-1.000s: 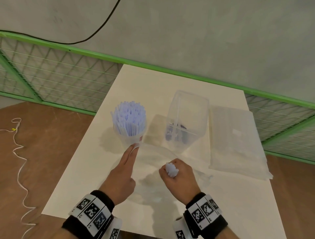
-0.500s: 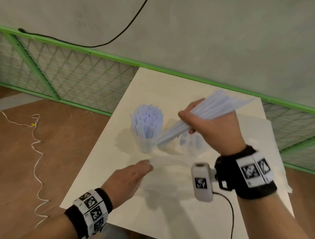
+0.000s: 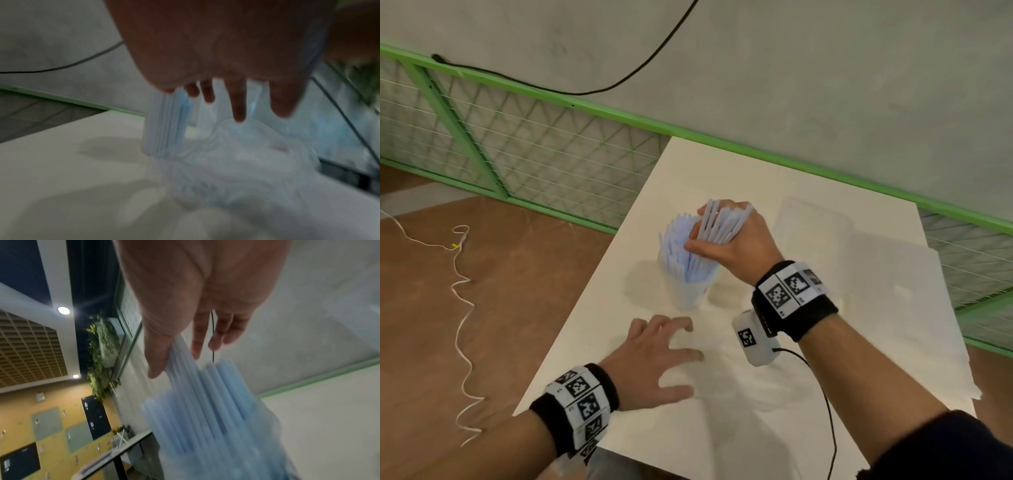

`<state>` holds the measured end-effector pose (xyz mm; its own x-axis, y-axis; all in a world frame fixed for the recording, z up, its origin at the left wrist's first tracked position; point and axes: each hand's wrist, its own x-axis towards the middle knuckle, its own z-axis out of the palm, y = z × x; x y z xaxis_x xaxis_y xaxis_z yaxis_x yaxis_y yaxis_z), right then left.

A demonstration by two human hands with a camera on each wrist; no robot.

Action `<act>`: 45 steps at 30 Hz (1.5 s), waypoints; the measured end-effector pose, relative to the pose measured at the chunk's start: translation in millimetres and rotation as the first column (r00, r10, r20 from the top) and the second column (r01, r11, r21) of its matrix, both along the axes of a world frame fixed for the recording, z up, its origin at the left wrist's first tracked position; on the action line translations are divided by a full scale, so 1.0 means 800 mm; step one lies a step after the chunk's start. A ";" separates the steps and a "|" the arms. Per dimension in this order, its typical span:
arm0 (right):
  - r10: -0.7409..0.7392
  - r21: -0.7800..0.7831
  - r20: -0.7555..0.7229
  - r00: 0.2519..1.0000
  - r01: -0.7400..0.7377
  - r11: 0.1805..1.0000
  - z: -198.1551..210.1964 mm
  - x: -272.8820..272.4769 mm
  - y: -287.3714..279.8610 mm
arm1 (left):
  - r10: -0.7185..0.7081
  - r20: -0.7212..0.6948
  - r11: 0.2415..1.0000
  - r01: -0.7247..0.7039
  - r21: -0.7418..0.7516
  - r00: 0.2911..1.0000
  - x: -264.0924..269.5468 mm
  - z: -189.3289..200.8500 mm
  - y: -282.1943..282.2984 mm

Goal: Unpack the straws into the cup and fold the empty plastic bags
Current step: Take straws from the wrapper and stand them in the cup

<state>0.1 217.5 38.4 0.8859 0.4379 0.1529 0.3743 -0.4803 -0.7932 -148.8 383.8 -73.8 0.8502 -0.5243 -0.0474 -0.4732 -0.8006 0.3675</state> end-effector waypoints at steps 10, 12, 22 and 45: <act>0.032 -0.132 0.038 0.999 -0.027 0.991 -0.015 -0.009 -0.011 | 0.459 0.344 0.836 -0.266 -0.481 0.819 0.084 0.104 0.013; 0.010 0.005 0.081 0.997 -0.011 1.000 -0.008 -0.021 -0.019 | 0.381 0.343 0.862 -0.195 -0.468 0.859 0.094 0.110 0.006; -0.125 0.052 0.417 0.900 0.114 0.992 -0.064 -0.060 -0.011 | 0.335 0.399 0.773 -0.007 -0.635 0.853 0.108 0.078 -0.009; -0.096 -0.258 0.637 0.765 0.329 0.908 -0.106 -0.071 -0.017 | 0.288 0.518 0.899 -0.041 -0.436 0.805 0.112 0.057 0.005</act>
